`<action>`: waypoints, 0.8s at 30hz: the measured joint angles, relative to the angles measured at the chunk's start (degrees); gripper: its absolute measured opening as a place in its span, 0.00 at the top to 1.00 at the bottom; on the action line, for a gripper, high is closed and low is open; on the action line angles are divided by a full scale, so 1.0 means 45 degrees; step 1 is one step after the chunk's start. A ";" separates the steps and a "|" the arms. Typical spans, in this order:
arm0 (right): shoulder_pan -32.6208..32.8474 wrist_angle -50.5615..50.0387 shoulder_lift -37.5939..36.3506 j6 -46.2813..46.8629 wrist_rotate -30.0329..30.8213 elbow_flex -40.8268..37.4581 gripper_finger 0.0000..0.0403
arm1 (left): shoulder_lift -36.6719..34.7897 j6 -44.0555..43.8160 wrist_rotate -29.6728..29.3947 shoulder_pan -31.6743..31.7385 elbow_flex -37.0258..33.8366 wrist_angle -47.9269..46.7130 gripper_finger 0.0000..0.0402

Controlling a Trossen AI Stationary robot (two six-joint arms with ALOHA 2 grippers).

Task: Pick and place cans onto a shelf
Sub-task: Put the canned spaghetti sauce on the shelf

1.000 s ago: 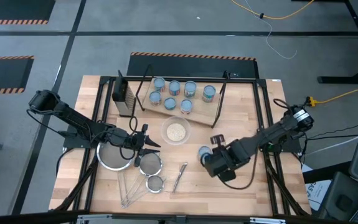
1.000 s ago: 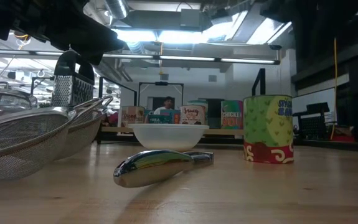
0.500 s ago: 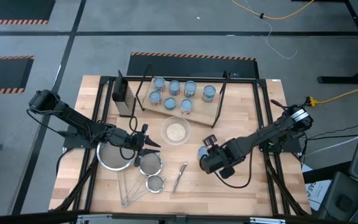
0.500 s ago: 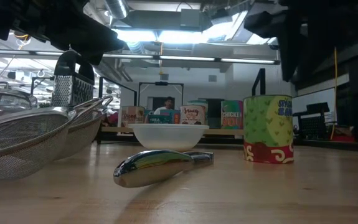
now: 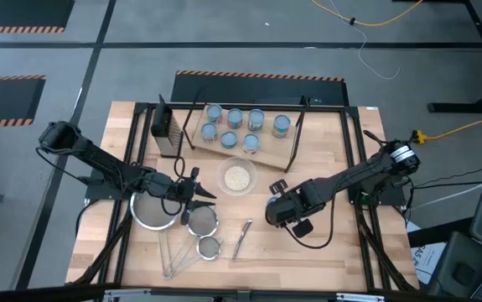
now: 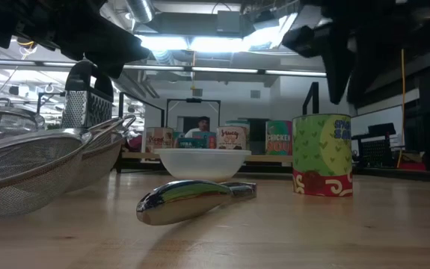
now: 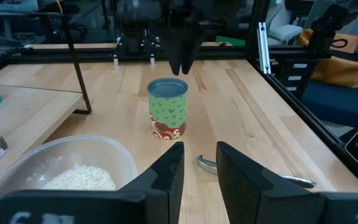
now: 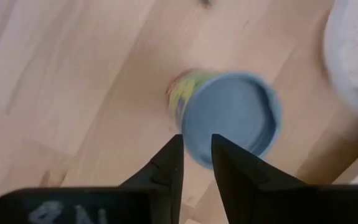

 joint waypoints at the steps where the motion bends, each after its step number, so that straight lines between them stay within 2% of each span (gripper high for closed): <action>1: -0.0043 0.0027 0.0004 0.0000 0.0000 -0.0125 0.78 | 0.0000 0.0000 0.0000 0.0004 0.0000 -0.0001 0.78; 10: -0.0103 0.0896 0.0022 0.0015 -0.0083 -0.1263 0.78 | 0.0000 0.0000 0.0000 0.0002 0.0000 0.0002 0.78; 16: -0.0103 0.1128 0.0000 0.0031 -0.0063 -0.1340 0.79 | 0.0000 0.0000 0.0000 0.0000 0.0000 -0.0001 0.78; 24: -0.0098 0.1920 0.0008 0.0039 -0.0092 -0.1348 0.96 | 0.0000 0.0000 0.0000 0.0000 0.0000 0.0003 0.78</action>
